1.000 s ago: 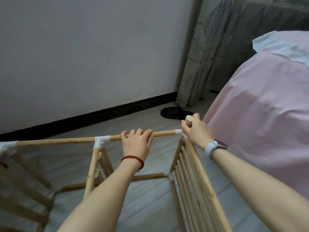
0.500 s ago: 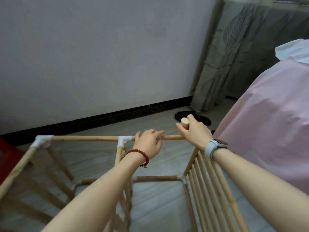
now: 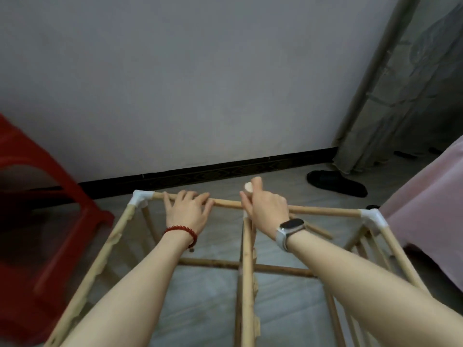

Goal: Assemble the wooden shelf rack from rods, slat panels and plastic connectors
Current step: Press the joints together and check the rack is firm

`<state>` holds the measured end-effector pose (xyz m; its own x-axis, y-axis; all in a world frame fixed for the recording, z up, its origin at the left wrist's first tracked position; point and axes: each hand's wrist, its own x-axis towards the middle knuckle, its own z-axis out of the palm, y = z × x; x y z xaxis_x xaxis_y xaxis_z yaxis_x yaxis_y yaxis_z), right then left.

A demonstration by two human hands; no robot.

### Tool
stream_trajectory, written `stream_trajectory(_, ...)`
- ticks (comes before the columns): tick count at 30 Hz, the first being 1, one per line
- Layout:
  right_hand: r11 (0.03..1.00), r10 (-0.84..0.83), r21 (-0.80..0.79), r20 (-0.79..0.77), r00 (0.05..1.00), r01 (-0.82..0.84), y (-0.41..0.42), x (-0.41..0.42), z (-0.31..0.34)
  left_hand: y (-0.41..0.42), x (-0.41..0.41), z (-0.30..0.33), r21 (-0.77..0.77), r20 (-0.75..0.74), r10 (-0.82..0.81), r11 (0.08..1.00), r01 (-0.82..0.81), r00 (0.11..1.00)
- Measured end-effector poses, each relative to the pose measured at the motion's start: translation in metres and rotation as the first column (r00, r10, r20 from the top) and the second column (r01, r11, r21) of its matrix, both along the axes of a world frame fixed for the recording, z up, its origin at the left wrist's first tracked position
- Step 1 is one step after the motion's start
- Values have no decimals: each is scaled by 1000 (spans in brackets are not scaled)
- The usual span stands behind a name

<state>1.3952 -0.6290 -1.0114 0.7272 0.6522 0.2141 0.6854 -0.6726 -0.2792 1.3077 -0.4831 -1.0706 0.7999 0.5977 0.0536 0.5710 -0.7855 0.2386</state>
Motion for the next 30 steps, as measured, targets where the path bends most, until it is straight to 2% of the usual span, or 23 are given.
stream_trajectory(1,989,18,-149,1,1000,-17,-3,0,-12,-2,0,-1,-5,10,0,1000,0,1000)
stream_trajectory(2,979,28,-202,6,1000,-27,1,3,-13,0,-1,-1,-3,24,2,1000,-2,1000)
stream_trajectory(3,983,42,-181,28,999,-36,7,10,-5,1,-1,-1,-1,35,4,1000,-4,999)
stream_trajectory(5,997,16,72,-17,1000,-15,15,17,22,1,-3,-2,-1,41,1,1000,-1,999)
stream_trajectory(7,928,-35,369,-49,998,51,14,17,30,2,-4,-3,2,52,-5,1000,5,999)
stream_trajectory(8,933,-74,350,-44,996,85,10,12,22,2,-5,-3,1,40,-11,1000,11,999)
stream_trajectory(10,999,-33,17,-37,999,33,1,-2,-8,6,-7,-1,13,2,-41,999,41,999)
stream_trajectory(11,994,-11,-105,-61,998,4,-2,-1,-18,8,-8,-1,12,-20,-67,998,67,998)
stream_trajectory(14,972,15,-232,-66,998,-30,8,15,-10,18,-14,6,-100,-35,-146,985,142,989)
stream_trajectory(16,976,26,-214,-82,996,-43,17,18,-2,28,-25,10,-126,53,-151,980,156,987)
stream_trajectory(17,984,43,-167,-95,995,-59,24,14,1,35,-34,14,-87,107,-108,989,117,988)
stream_trajectory(19,996,60,-61,-174,983,-71,38,-1,2,51,-53,19,52,161,31,998,-40,986)
stream_trajectory(21,996,90,-3,-278,956,-94,63,-14,4,66,-75,21,104,97,186,975,-196,978)
stream_trajectory(23,985,168,18,-334,927,-172,89,-25,4,76,-93,16,26,-41,281,959,-281,959)
stream_trajectory(25,963,266,58,-351,898,-263,112,-35,4,79,-106,8,-167,-138,286,937,-307,948)
stream_trajectory(27,936,350,73,-328,878,-346,137,-45,6,80,-114,0,-310,-126,290,897,-315,949)
stream_trajectory(30,903,428,145,-238,872,-403,176,-57,27,82,-115,0,-274,-77,312,907,-321,947)
